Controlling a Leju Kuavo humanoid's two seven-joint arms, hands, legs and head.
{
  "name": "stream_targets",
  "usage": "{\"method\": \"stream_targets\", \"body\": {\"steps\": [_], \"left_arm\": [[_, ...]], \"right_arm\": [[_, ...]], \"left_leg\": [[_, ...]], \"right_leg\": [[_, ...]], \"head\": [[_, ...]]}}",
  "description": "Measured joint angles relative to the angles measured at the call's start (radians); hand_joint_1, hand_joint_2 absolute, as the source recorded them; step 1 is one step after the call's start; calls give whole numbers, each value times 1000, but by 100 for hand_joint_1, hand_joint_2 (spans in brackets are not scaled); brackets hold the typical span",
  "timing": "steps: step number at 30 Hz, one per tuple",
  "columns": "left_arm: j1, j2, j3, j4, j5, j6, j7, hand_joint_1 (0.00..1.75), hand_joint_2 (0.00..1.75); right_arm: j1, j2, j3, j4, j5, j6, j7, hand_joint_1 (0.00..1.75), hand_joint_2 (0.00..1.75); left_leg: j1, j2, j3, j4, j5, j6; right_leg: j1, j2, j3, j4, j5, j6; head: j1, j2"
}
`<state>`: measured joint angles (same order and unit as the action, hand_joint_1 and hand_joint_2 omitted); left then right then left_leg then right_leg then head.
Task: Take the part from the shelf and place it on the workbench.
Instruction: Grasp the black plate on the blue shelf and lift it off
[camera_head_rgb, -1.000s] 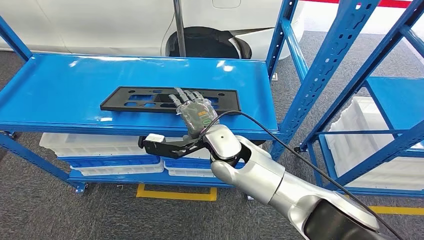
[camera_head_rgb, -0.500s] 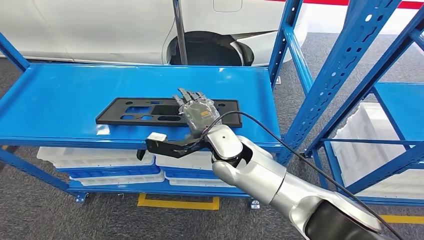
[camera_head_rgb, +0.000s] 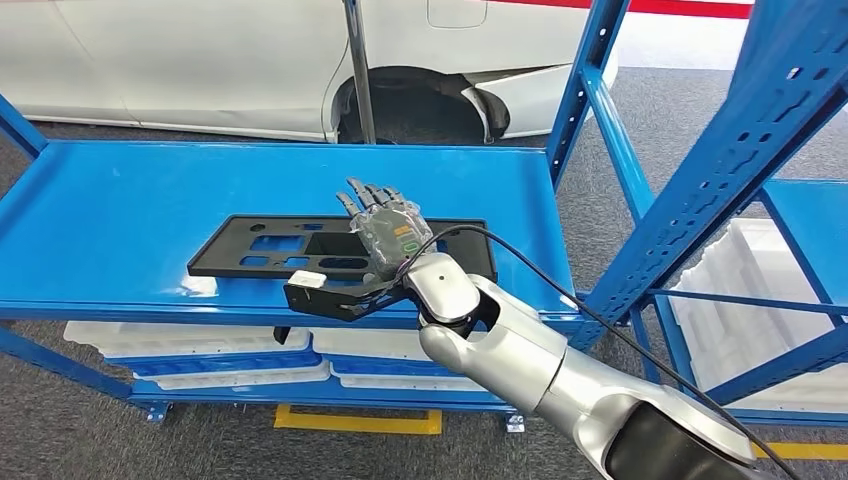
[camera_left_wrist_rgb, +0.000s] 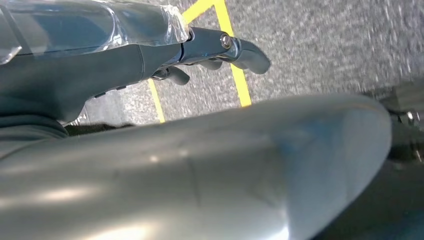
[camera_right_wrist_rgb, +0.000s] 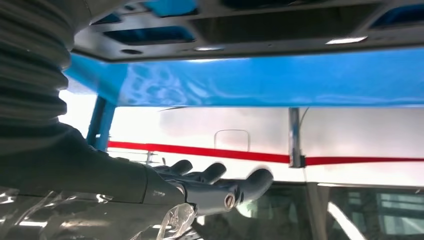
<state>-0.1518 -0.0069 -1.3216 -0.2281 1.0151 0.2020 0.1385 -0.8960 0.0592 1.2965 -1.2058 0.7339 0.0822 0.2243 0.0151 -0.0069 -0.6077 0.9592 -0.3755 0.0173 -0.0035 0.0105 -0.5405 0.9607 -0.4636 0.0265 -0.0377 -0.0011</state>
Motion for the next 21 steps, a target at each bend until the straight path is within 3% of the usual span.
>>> {"method": "stream_targets", "body": {"steps": [1,2,5,7,10,14,21], "left_arm": [[0,0,0,0,1,0,-1,0,0],[-2,0,0,0,1,0,-2,0,0],[-5,-1,0,0,3,-2,-8,0,0],[-5,-1,0,0,5,-3,-12,0,0],[-4,-1,0,0,8,-3,-13,0,0],[-3,0,0,0,12,-3,-16,0,0],[1,0,0,0,27,-3,-19,0,0]], "right_arm": [[-1,0,0,0,0,0,-1,0,175],[-2,0,0,0,0,0,-1,0,175],[-2,-2,2,0,-1,3,-3,0,175],[-2,-3,3,0,-6,10,-4,0,175],[-2,-5,3,0,-24,32,-6,0,175],[-2,-11,3,-6,-46,66,1,0,175],[-19,-28,7,-49,-95,136,37,0,175]], "left_leg": [[-1,-1,3,0,-1,4],[-1,-1,6,0,-3,7],[-7,-5,13,0,-9,8],[-10,-4,12,-2,-11,9],[-13,-3,9,-1,-12,11],[-18,-1,5,1,-11,12],[-11,-1,7,1,-6,9]], "right_leg": [[0,-1,-5,17,-7,4],[0,-2,-14,32,8,4],[3,-2,-26,55,50,-23],[3,-4,-24,49,44,-33],[1,-5,-10,24,27,-27],[-7,-7,13,-16,-2,12],[-3,-7,15,-16,1,10]], "head": [[1,0],[2,0],[4,0],[4,0],[4,0],[4,0],[3,0]]}}
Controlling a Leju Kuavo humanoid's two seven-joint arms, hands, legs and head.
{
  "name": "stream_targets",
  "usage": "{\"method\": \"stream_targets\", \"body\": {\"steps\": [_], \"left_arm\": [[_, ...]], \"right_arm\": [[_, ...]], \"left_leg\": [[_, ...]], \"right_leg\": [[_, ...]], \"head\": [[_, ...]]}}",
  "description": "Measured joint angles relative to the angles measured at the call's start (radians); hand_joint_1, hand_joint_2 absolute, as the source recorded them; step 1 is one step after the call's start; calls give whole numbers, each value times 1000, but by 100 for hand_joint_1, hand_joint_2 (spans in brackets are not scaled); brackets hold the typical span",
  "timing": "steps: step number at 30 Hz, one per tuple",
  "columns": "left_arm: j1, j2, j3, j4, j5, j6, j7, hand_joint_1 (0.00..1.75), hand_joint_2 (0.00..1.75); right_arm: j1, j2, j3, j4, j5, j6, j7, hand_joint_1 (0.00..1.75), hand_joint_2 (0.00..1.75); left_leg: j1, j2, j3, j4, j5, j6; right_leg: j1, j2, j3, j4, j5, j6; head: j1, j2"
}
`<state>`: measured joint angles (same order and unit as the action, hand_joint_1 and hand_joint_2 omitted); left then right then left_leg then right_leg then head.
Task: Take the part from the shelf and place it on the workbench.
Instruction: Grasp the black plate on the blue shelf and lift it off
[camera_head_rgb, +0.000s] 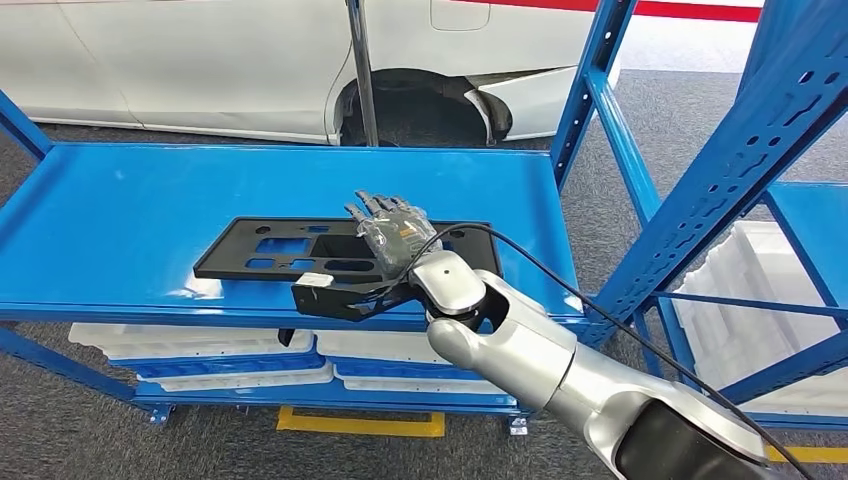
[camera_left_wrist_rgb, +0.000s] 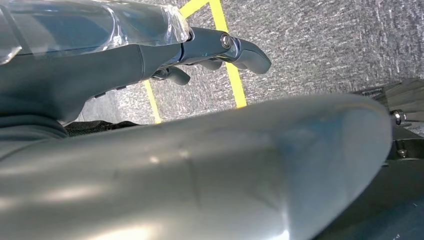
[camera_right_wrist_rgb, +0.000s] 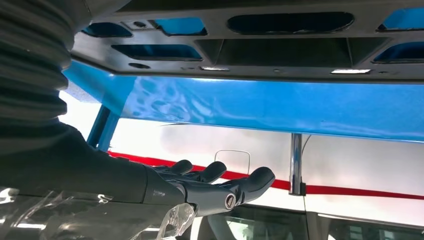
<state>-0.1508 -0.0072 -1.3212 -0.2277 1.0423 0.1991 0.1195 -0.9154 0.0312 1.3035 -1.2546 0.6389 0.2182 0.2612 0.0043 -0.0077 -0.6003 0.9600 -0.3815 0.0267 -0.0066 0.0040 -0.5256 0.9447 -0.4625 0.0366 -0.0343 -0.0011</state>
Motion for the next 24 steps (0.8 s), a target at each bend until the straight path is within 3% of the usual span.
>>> {"method": "stream_targets", "body": {"steps": [12,24], "left_arm": [[1,0,1,0,10,0,-9,0,0],[0,0,2,0,15,-4,-9,0,0]], "right_arm": [[-16,-18,16,-69,-38,27,20,0,175],[-7,-4,59,-67,-67,20,-26,0,175]], "left_leg": [[4,0,1,-1,1,-2],[4,0,1,-1,1,-2]], "right_leg": [[5,0,0,0,1,-2],[6,0,1,0,1,-2]], "head": [[0,0],[0,0]]}}
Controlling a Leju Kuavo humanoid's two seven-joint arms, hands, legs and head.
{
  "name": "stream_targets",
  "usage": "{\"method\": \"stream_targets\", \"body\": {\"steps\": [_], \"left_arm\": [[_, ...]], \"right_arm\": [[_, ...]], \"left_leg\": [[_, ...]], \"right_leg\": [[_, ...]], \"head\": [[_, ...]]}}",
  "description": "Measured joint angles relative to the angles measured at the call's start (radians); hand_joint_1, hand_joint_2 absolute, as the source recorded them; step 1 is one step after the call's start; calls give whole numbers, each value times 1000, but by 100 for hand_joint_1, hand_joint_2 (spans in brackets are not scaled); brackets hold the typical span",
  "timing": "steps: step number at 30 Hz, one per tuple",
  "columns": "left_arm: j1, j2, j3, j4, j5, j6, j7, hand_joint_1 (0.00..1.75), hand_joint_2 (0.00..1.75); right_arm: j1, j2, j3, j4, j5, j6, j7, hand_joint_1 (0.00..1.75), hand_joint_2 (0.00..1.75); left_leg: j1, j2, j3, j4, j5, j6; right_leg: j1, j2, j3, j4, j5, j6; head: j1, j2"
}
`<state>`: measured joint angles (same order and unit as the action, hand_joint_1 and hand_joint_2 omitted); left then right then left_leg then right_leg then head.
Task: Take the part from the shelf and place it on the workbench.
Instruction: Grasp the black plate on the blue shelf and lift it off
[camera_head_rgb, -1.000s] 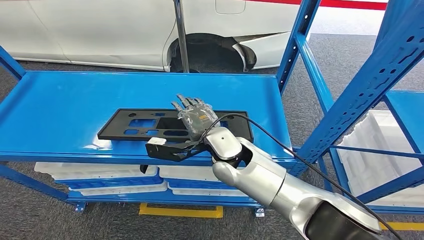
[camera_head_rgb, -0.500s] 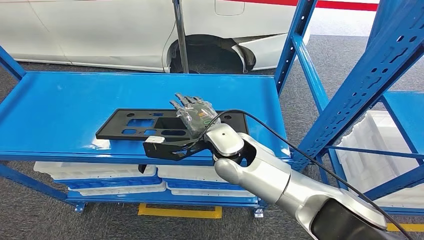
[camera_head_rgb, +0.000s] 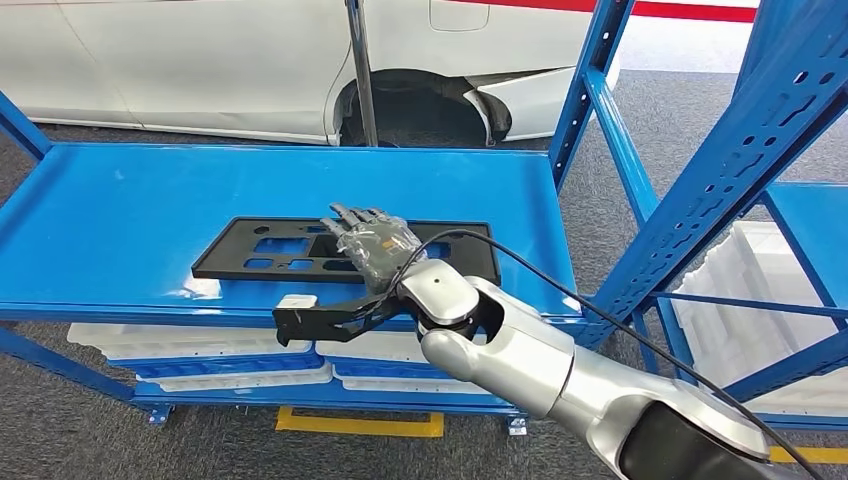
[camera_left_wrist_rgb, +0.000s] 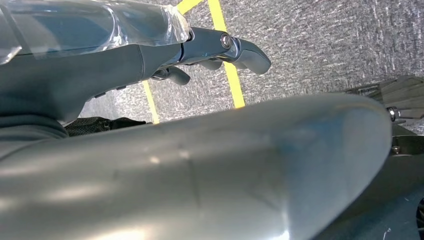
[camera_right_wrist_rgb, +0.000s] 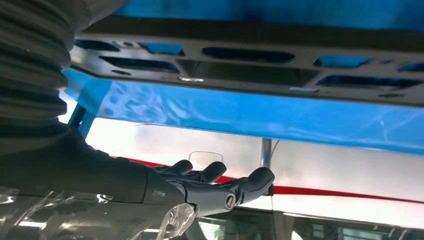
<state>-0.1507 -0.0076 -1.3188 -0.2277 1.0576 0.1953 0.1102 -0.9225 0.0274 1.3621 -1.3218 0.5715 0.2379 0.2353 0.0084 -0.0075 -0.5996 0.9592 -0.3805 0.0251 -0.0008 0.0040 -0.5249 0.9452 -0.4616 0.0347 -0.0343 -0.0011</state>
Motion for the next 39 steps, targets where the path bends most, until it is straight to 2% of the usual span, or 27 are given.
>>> {"method": "stream_targets", "body": {"steps": [12,39], "left_arm": [[0,0,0,0,2,-9,1,0,0],[0,-4,1,0,18,-11,14,0,0]], "right_arm": [[28,22,37,29,-15,-26,-24,0,175],[54,47,42,79,-35,-45,-45,0,175]], "left_leg": [[0,0,0,0,0,0],[-3,0,0,1,-1,1]], "right_leg": [[0,0,0,0,0,0],[-2,0,1,-1,0,1]], "head": [[0,0],[0,0]]}}
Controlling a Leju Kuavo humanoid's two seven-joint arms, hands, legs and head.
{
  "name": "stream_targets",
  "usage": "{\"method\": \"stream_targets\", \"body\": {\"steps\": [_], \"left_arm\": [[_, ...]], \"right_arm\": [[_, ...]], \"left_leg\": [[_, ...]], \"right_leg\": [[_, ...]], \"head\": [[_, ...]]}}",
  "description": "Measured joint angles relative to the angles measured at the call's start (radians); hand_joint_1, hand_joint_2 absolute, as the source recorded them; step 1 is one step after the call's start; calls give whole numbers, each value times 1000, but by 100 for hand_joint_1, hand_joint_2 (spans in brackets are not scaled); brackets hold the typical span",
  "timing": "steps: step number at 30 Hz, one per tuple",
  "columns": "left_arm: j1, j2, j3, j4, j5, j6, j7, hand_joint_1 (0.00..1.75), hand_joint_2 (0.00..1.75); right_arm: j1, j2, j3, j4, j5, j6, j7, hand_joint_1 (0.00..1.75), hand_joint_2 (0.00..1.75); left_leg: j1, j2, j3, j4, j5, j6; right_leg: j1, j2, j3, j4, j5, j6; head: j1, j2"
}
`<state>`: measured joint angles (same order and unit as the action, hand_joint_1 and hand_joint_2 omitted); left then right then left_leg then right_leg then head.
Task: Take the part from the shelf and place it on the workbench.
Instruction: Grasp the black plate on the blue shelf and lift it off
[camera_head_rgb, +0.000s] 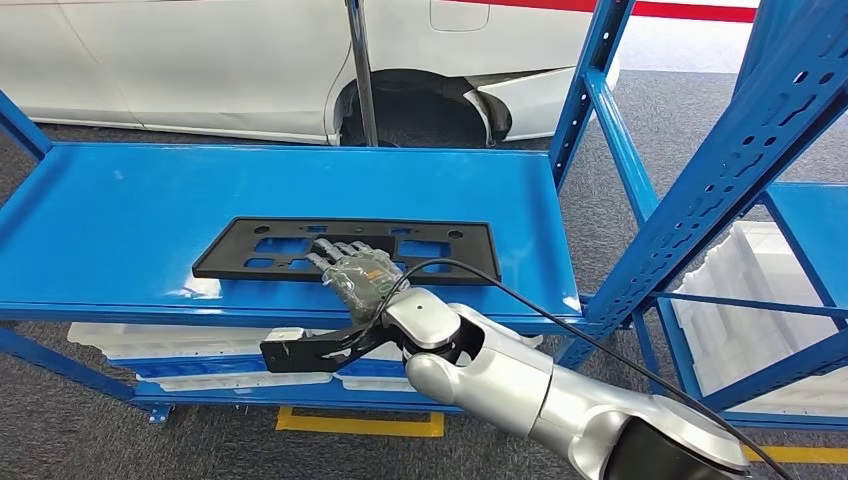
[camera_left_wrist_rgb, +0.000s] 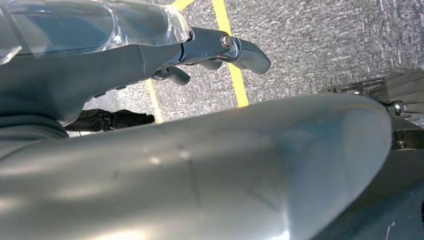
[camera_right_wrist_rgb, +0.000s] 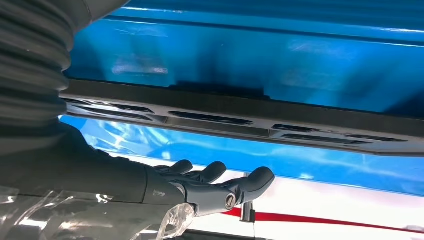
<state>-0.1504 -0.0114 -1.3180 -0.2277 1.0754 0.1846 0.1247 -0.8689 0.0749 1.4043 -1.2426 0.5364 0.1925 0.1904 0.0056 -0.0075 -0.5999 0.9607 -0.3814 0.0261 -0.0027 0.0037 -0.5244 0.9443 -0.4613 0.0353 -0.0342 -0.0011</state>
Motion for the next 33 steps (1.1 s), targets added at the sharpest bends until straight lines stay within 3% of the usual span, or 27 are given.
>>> {"method": "stream_targets", "body": {"steps": [6,8,9,11,13,14,15,17,18,19,23,24,26,28,29,30,32,33], "left_arm": [[0,0,0,0,-2,0,0,0,0],[-1,0,0,0,-3,0,0,0,0],[-1,0,0,0,-4,0,0,0,0],[-2,-1,0,0,-4,0,0,0,0],[0,-1,0,0,-4,0,1,0,0],[1,-1,0,0,-4,0,1,0,0],[1,-1,0,0,-4,0,1,0,0],[1,-1,0,0,-4,0,1,0,0],[0,-1,0,0,-4,0,1,0,0],[0,-1,0,0,-4,0,1,0,0],[0,-1,0,0,-5,0,1,0,0],[0,-1,0,0,-5,0,1,0,0],[0,-1,0,0,-5,0,1,0,0],[1,-1,0,0,-5,0,1,0,0],[2,-1,0,0,-5,0,1,0,0],[2,-1,0,0,-5,0,1,0,0],[1,-1,0,0,-5,0,1,0,0],[0,0,0,0,-5,0,1,0,0]], "right_arm": [[0,8,6,10,0,-2,0,0,175],[0,11,6,13,0,-4,0,0,175],[-1,12,7,14,0,-5,-1,0,175],[0,12,8,16,0,-6,-1,0,175],[4,12,10,20,0,-7,-1,0,175],[5,12,12,22,0,-7,-1,0,175],[6,12,13,23,0,-7,-1,0,175],[6,13,13,25,0,-7,-1,0,175],[5,13,13,26,0,-8,-1,0,175],[5,14,14,27,0,-8,0,0,175],[5,16,14,31,0,-9,0,0,175],[5,17,14,31,0,-9,0,0,175],[5,17,14,31,0,-9,0,0,175],[7,17,14,33,0,-9,0,0,175],[7,17,14,34,0,-9,0,0,175],[8,17,14,35,0,-9,0,0,175],[8,18,14,36,0,-9,0,0,175],[7,18,14,36,0,-9,0,0,175]], "left_leg": [[-6,0,2,-3,-3,9],[1,1,12,-15,0,15],[5,2,17,-21,1,18],[6,3,22,-24,0,21],[6,2,25,-23,-3,21],[7,1,28,-23,-6,18],[8,0,32,-22,-9,14],[9,-2,42,-17,-20,1],[8,-3,44,-16,-24,-6],[7,-3,45,-15,-27,-12],[13,0,36,9,-46,-29],[14,1,15,53,-68,-33],[15,2,-58,195,-125,-38],[14,1,-125,302,-147,-37],[13,1,-131,297,-129,-34],[11,1,-117,253,-94,-29],[4,1,-52,100,-17,-13],[0,1,-25,41,3,-7]], "right_leg": [[-7,-1,2,-3,-1,7],[-6,0,-8,24,-20,13],[-6,0,-29,69,-44,15],[-7,0,-105,212,-105,16],[-9,0,-169,314,-126,17],[-10,-1,-173,305,-103,17],[-12,-1,-155,253,-63,17],[-16,0,-89,101,16,17],[-15,1,-66,50,35,13],[-14,3,-55,24,39,9],[-10,7,-50,18,34,-20],[-11,6,-46,17,33,-26],[-9,5,-41,17,29,-34],[-5,6,-37,17,24,-38],[-3,7,-33,17,21,-39],[-2,9,-28,17,18,-40],[2,11,-16,17,8,-37],[3,12,-12,17,4,-34]], "head": [[0,0],[1,0],[1,0],[3,0],[3,0],[3,0],[3,0],[3,0],[3,0],[3,0],[2,0],[1,0],[-1,0],[-1,0],[-1,0],[-1,0],[-1,0],[-1,0]]}}
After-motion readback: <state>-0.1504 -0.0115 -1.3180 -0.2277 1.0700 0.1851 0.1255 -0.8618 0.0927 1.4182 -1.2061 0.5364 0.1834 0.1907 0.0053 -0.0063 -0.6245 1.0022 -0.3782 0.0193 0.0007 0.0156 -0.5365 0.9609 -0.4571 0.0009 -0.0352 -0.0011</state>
